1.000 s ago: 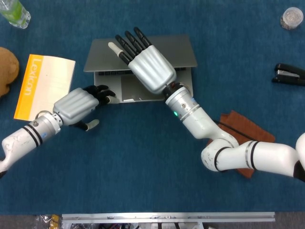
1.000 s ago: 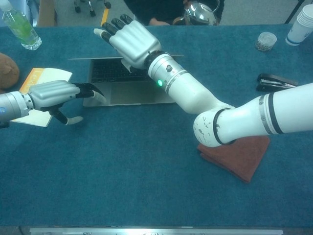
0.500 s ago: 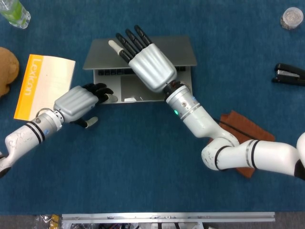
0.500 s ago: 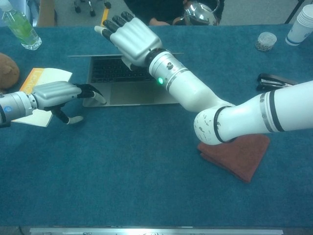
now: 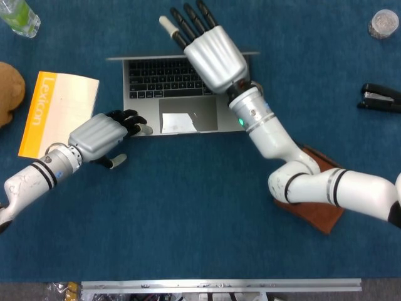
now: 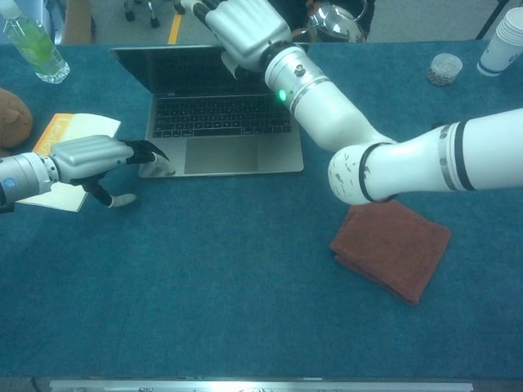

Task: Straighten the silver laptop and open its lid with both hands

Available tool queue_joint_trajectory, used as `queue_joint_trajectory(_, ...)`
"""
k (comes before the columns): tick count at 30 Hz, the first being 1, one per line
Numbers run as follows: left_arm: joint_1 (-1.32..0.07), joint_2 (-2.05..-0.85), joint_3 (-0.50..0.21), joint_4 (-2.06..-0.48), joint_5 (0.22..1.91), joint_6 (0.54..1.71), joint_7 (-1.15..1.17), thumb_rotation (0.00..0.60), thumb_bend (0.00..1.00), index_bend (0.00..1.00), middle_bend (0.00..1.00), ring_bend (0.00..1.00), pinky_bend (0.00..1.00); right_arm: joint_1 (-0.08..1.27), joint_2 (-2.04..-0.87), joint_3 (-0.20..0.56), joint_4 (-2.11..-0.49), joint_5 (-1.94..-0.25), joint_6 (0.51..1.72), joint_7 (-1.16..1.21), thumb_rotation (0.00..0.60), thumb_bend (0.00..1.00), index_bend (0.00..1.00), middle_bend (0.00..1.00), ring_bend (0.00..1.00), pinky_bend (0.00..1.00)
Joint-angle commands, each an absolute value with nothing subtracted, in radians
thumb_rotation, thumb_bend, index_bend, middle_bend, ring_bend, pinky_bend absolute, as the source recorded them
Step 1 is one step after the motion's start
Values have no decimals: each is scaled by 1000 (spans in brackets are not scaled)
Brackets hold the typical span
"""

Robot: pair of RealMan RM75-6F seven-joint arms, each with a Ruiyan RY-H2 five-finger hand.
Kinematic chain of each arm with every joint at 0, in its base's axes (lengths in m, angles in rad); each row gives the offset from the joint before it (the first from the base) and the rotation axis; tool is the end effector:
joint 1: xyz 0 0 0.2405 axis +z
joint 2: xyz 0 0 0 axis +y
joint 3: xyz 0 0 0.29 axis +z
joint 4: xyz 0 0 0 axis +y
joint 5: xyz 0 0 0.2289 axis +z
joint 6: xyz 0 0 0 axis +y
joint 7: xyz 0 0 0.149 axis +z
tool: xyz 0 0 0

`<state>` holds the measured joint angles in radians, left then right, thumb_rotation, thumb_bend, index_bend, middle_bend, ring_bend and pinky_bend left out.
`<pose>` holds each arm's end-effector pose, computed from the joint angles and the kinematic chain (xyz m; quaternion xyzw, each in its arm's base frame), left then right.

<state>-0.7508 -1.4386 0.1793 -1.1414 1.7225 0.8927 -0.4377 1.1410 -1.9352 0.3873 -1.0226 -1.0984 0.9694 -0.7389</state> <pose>-0.2859 0.3479 -0.0190 -0.8471 -0.3772 -0.2683 0.2609 0.0054 -0.4471 -0.1055 0.7652 -0.1372 0.3980 0.4870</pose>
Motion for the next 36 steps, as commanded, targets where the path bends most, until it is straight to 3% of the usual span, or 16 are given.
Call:
queue_joint_trajectory(1, -751, -1437, 181, -1145, 1720, 894, -434, 600, 396, 164, 112, 53, 128, 1167, -1940, 403, -971, -1095, 953, -716, 600, 453, 0, 54, 0, 65)
queue_joint_trajectory(7, -754, -1438, 182, -1147, 1713, 889, -430, 600, 396, 164, 112, 53, 127, 1204, -1952, 423, -885, -1096, 938, -672, 600, 332, 0, 54, 0, 65)
queue_joint_trajectory(24, -758, -1447, 192, -1138, 1705, 883, -429, 600, 396, 164, 112, 53, 127, 1315, -2010, 461, -594, -1086, 874, -567, 600, 161, 0, 54, 0, 65)
queue_joint_trajectory(36, -762, -1447, 192, -1144, 1698, 878, -418, 600, 396, 164, 112, 53, 127, 1356, -2042, 475, -418, -1069, 828, -500, 600, 92, 0, 55, 0, 65)
